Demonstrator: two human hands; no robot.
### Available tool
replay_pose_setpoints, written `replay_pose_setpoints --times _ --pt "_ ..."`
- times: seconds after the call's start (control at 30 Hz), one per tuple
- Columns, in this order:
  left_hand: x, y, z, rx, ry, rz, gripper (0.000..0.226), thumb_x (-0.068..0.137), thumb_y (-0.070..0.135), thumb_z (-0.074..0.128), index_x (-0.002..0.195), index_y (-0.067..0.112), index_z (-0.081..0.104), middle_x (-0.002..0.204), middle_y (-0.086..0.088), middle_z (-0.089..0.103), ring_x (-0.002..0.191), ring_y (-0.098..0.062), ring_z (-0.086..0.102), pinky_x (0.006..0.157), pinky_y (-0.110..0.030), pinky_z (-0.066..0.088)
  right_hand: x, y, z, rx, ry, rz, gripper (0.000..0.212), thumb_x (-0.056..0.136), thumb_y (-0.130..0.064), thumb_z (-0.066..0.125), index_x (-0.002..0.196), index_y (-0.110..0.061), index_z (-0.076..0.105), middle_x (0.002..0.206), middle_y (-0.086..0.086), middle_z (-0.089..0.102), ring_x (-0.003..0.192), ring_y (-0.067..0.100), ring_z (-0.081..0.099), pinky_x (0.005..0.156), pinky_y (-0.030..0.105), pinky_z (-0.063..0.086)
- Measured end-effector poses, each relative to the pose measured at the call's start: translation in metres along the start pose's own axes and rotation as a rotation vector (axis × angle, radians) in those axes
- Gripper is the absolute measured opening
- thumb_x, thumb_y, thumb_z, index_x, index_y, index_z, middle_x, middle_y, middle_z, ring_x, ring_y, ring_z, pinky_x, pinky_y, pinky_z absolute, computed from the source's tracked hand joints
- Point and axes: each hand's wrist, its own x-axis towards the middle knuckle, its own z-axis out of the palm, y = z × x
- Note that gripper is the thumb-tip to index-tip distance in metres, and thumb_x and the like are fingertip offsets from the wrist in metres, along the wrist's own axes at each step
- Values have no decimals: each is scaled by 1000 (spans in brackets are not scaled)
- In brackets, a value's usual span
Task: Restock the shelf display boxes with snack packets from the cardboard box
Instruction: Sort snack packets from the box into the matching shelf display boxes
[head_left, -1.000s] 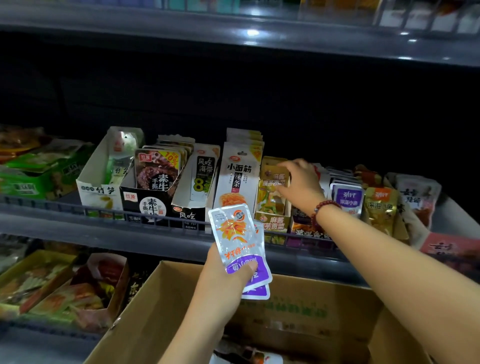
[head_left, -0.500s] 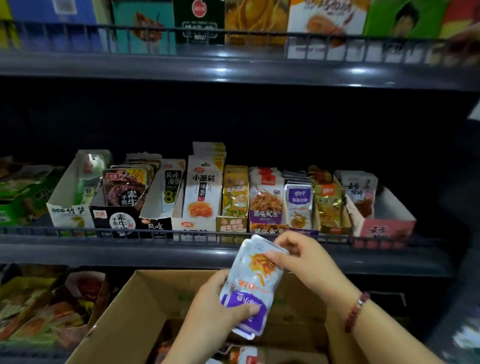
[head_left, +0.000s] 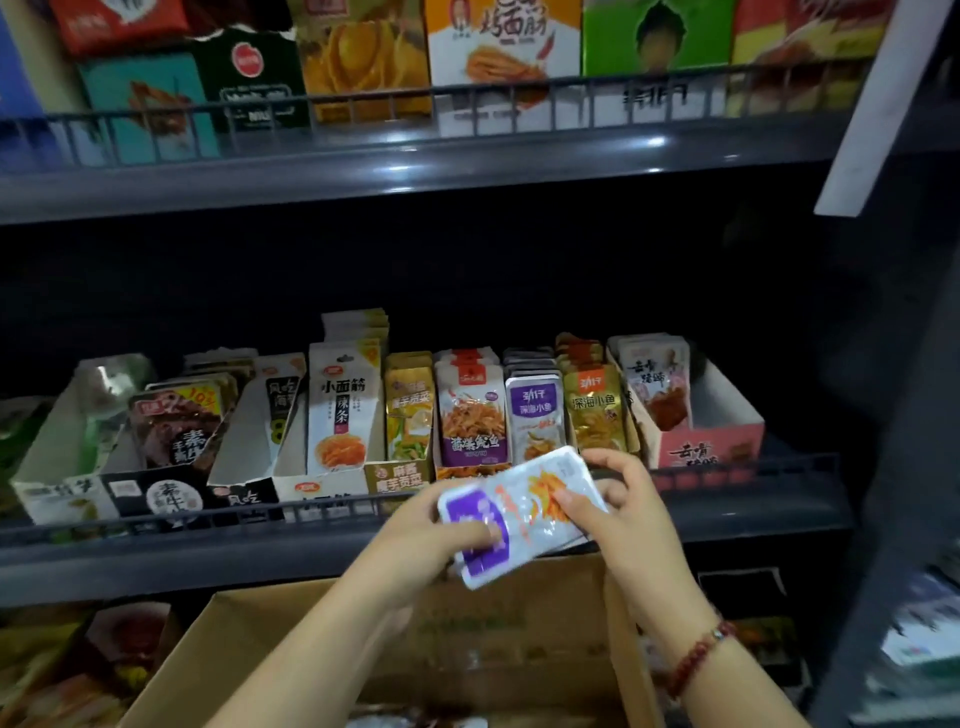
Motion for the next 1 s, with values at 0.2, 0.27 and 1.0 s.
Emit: replay_pose_setpoints --times 0.2,0.27,1.0 --pt "40 27 27 159 118 173 43 81 13 76 112 23 50 106 -4 68 86 -19 69 68 -35 60 19 15 -4 184 64 71 19 86 -11 68 103 -18 63 99 5 73 91 20 70 80 39 57" --pt "56 45 26 338 125 294 45 83 15 74 117 25 47 111 -4 66 91 -20 68 79 -43 59 27 20 -8 292 4 120 18 89 -12 63 107 -14 64 102 7 73 94 20 70 82 37 55" --pt "130 118 38 1651 18 636 38 95 22 59 129 23 41 93 -6 59 78 -22 61 61 -33 50 43 50 -21 -908 -229 -139 69 96 -25 50 150 -37 9 157 -20 1 144 4 -5 116 34 -2"
